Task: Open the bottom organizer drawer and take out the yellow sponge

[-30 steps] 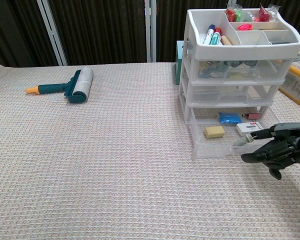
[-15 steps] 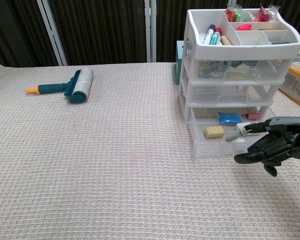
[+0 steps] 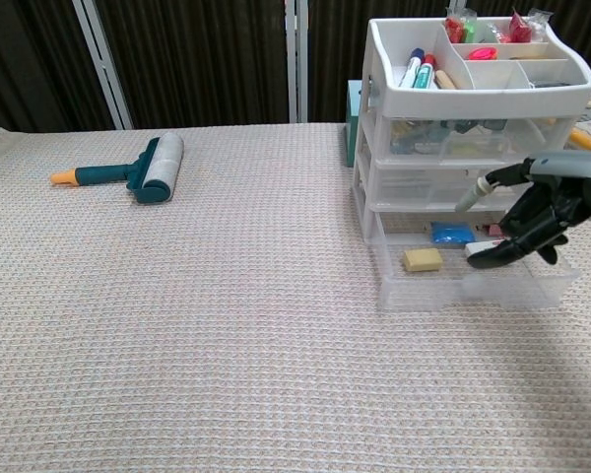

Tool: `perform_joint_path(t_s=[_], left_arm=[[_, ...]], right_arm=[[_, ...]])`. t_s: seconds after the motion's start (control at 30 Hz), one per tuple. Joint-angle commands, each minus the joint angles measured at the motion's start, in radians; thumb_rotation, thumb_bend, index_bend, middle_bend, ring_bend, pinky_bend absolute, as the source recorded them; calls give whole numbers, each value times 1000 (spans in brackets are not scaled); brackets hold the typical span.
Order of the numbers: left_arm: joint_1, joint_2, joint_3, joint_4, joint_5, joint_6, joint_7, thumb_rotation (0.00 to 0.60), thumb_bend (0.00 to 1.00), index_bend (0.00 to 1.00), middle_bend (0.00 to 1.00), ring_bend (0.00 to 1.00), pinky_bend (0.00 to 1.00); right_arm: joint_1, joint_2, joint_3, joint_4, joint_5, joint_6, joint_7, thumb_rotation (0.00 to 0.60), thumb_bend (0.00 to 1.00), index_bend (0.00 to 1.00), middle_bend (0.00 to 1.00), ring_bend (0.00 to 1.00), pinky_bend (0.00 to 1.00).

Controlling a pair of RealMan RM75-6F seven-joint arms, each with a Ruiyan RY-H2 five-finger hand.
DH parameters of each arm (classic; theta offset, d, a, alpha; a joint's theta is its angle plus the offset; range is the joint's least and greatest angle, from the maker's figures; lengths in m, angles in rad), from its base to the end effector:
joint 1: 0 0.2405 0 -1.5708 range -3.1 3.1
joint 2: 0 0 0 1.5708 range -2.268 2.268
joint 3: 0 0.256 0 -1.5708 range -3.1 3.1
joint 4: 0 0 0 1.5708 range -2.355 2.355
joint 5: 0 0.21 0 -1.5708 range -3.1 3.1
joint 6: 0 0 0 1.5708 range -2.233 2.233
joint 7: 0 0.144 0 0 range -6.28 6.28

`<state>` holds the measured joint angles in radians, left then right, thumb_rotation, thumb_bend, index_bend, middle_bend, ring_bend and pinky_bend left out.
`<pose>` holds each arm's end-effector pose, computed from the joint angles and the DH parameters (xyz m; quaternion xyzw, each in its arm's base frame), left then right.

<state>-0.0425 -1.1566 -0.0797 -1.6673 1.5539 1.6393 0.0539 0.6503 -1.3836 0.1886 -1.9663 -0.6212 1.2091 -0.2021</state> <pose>-0.2873 0.1714 0.1652 -0.5552 -0.3468 -0.4505 0.6070 -0.1609 -0.2858 0.0295 0.5197 -0.6528 0.3813 0.3980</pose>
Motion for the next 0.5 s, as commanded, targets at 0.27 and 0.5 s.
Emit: perform_joint_path(t_s=[0.27, 0.5], left_arm=[[3, -1, -4, 1, -1, 9, -8, 600, 68, 0, 0, 0, 0], [4, 2, -5, 3, -3, 9, -19, 600, 68, 0, 0, 0, 0]], right_arm=[[44, -121, -15, 170, -120, 119, -177, 600, 0, 465, 1000, 976, 740], [34, -209, -59, 326, -253, 147, -187, 600, 0, 496, 1000, 974, 734]])
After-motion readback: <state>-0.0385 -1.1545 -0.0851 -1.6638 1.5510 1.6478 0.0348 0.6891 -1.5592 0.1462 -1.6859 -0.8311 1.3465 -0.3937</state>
